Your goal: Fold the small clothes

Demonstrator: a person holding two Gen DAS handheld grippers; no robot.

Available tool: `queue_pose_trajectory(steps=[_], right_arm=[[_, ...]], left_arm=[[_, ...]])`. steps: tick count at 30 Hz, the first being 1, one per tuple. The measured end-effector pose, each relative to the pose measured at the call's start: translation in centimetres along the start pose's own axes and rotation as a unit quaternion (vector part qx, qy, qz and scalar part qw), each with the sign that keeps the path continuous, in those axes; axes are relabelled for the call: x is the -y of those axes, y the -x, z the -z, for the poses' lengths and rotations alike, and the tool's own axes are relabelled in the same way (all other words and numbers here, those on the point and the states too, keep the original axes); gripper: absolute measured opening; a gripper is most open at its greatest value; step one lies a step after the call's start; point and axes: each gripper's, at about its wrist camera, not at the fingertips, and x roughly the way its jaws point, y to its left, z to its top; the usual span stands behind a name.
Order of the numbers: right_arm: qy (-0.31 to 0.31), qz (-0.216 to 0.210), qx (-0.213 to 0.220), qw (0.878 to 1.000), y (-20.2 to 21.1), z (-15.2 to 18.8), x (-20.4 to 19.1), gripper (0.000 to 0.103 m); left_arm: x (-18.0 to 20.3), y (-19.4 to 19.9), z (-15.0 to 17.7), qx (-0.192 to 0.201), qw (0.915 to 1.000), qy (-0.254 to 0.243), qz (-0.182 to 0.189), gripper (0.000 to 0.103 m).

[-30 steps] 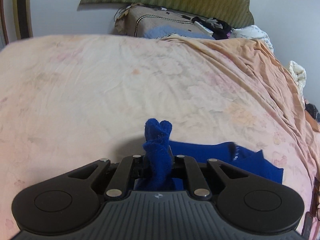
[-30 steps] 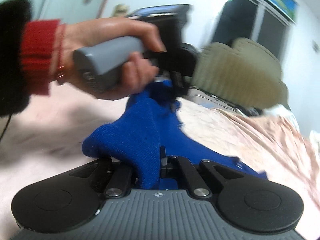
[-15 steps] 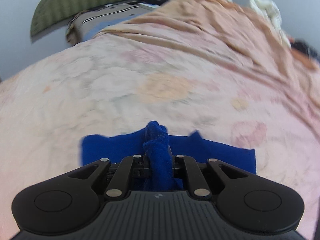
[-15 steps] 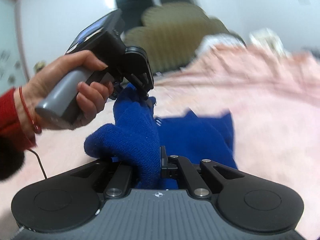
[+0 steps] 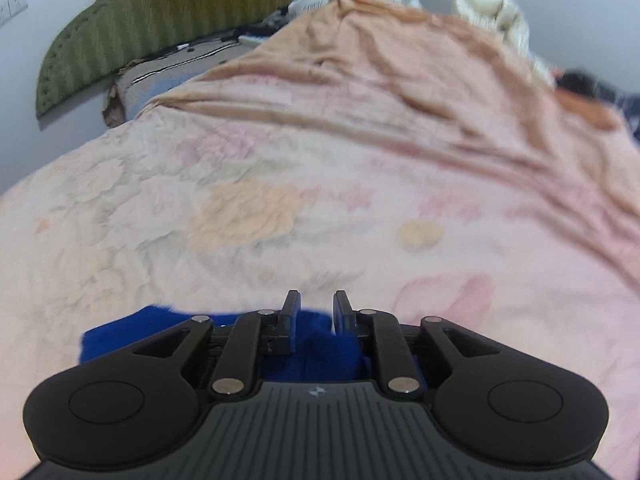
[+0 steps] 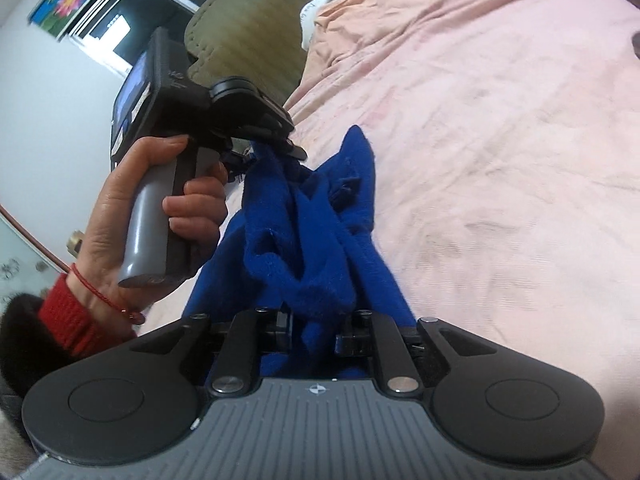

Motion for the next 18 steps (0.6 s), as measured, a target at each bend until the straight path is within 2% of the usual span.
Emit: queue_pose_trajectory(steps=[2, 3, 4, 6, 7, 10, 13, 15, 18], right_arm=[[-0.013, -0.006, 0.002, 1.000, 0.1, -0.5, 0.6, 0.027], [-0.018, -0.008, 0.004, 1.000, 0.2, -0.7, 0.8, 0.027], [-0.022, -0.010, 0.007, 1.000, 0.4, -0.7, 0.9, 0.028], [-0.023, -0.012, 0.010, 1.000, 0.3, -0.9, 0.8, 0.029], [-0.020, -0.012, 0.010, 1.000, 0.4, -0.9, 0.8, 0.020], [-0.014, 0.002, 0.013, 1.000, 0.7, -0.8, 0.6, 0.011], [-0.025, 0.000, 0.010, 1.000, 1.1, -0.7, 0.7, 0.010], [-0.022, -0.001, 0.011, 1.000, 1.5, -0.9, 0.6, 0.009], [-0.022, 0.009, 0.004, 1.000, 1.3, -1.0, 0.9, 0.009]], left_arm=[[-0.5, 0.5, -0.5, 0.013, 0.9994, 0.023, 0.025, 0.028], [-0.7, 0.8, -0.7, 0.022, 0.9987, 0.029, 0.034, 0.039], [-0.8, 1.1, -1.0, 0.027, 0.9984, 0.030, 0.038, 0.057], [-0.9, 2.0, -1.2, 0.047, 0.9979, 0.028, 0.033, 0.068], [-1.0, 2.5, -1.1, 0.060, 0.9976, 0.022, 0.025, 0.068], [-0.9, 3.7, -0.5, 0.070, 0.9967, -0.027, -0.031, 0.068], [-1.5, 4.7, 1.7, 0.066, 0.9928, -0.072, -0.069, 0.068], [-2.4, 5.7, 3.8, 0.070, 0.9903, -0.092, -0.078, 0.073], [-3.6, 7.0, 6.5, 0.077, 0.9889, -0.090, -0.089, 0.076]])
